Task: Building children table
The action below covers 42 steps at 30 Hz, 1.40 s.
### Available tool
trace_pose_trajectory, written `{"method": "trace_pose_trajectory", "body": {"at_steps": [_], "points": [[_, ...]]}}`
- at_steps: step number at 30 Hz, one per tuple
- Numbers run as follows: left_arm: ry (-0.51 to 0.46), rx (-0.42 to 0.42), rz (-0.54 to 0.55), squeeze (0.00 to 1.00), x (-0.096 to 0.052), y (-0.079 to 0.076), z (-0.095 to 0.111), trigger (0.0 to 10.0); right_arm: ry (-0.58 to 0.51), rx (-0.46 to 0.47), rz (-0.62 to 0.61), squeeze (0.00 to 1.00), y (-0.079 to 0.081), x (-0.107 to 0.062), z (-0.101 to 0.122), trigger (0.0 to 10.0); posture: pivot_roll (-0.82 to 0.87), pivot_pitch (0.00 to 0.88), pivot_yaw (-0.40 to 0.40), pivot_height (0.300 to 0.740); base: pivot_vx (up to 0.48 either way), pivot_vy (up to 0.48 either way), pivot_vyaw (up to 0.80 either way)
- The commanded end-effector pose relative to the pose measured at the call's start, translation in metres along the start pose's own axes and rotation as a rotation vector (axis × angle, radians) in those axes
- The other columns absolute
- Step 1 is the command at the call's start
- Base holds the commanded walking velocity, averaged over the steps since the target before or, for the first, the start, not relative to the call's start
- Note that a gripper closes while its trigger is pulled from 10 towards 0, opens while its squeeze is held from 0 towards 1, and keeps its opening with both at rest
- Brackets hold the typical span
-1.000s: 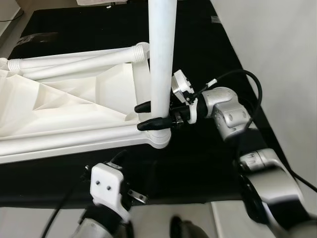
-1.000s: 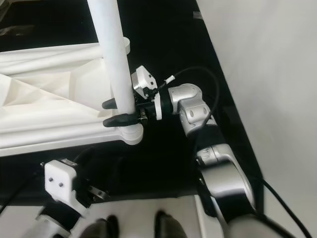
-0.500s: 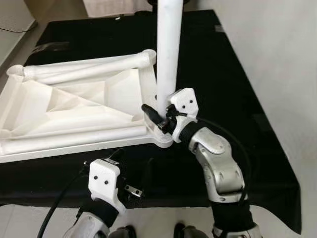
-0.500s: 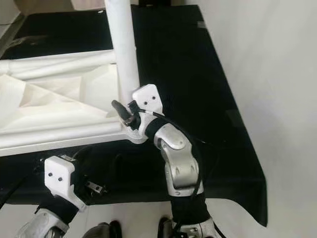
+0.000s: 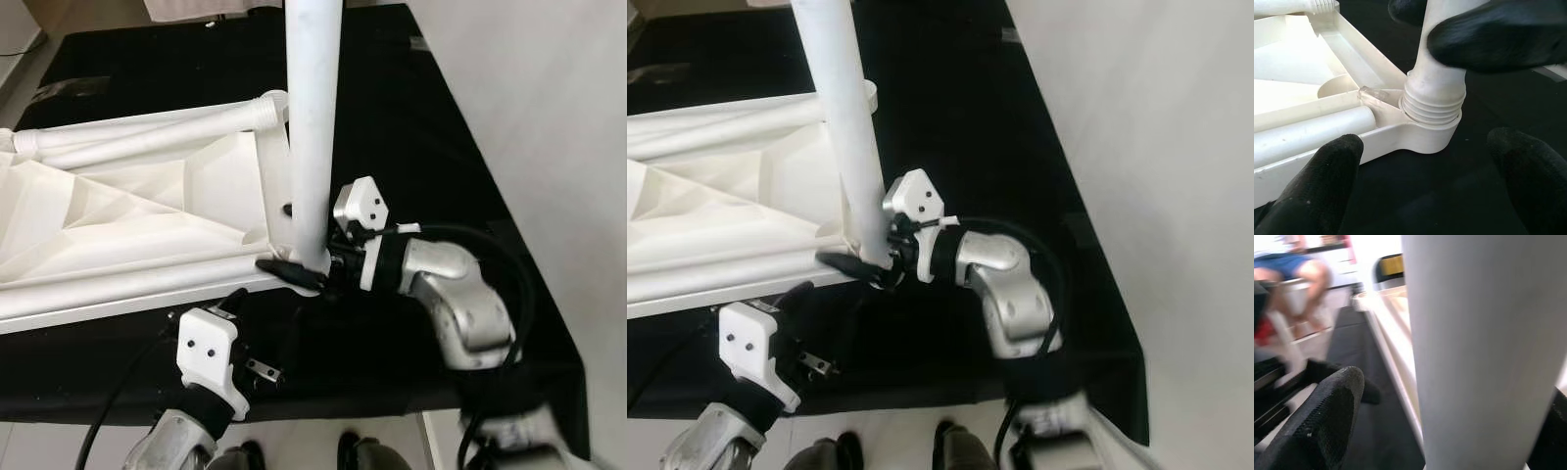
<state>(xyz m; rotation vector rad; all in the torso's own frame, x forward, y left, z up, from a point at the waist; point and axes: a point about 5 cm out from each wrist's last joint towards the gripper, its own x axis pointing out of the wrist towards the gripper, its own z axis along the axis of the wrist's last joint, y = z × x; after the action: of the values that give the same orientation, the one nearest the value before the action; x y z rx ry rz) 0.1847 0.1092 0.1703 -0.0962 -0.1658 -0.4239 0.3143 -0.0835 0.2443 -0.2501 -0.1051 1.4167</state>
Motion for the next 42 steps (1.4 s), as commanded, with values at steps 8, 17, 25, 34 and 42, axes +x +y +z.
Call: {"method": "trace_pose_trajectory", "body": {"at_steps": [8,17,25,34,42], "points": [[0.020,-0.012,0.010,0.00,-0.006,-0.004,-0.004,10.0,-0.075,0.049,0.205,0.00,-0.013,0.013,0.008,0.0,0.02,0.246,-0.005,0.740,0.000,0.000,0.00],[0.021,-0.024,0.006,0.00,-0.007,-0.007,-0.003,10.0,-0.067,0.057,0.263,0.00,-0.015,0.006,0.001,0.0,0.02,0.259,-0.006,0.740,0.000,0.000,0.00],[0.014,-0.032,0.004,0.00,-0.007,-0.007,-0.002,10.0,-0.052,0.099,-0.101,0.00,-0.008,-0.011,-0.020,0.0,-0.02,0.275,-0.017,0.740,0.000,0.000,0.00],[0.015,-0.029,-0.007,0.00,-0.005,-0.002,-0.002,10.0,0.202,0.190,-0.829,0.00,0.036,-0.016,-0.063,0.0,-0.04,0.271,0.012,0.740,0.000,0.000,0.00],[0.015,-0.020,0.006,0.00,-0.005,0.000,-0.003,10.0,0.187,0.178,-0.791,0.00,0.032,-0.002,-0.062,0.0,-0.02,0.255,0.006,0.740,0.000,0.000,0.00]]}}
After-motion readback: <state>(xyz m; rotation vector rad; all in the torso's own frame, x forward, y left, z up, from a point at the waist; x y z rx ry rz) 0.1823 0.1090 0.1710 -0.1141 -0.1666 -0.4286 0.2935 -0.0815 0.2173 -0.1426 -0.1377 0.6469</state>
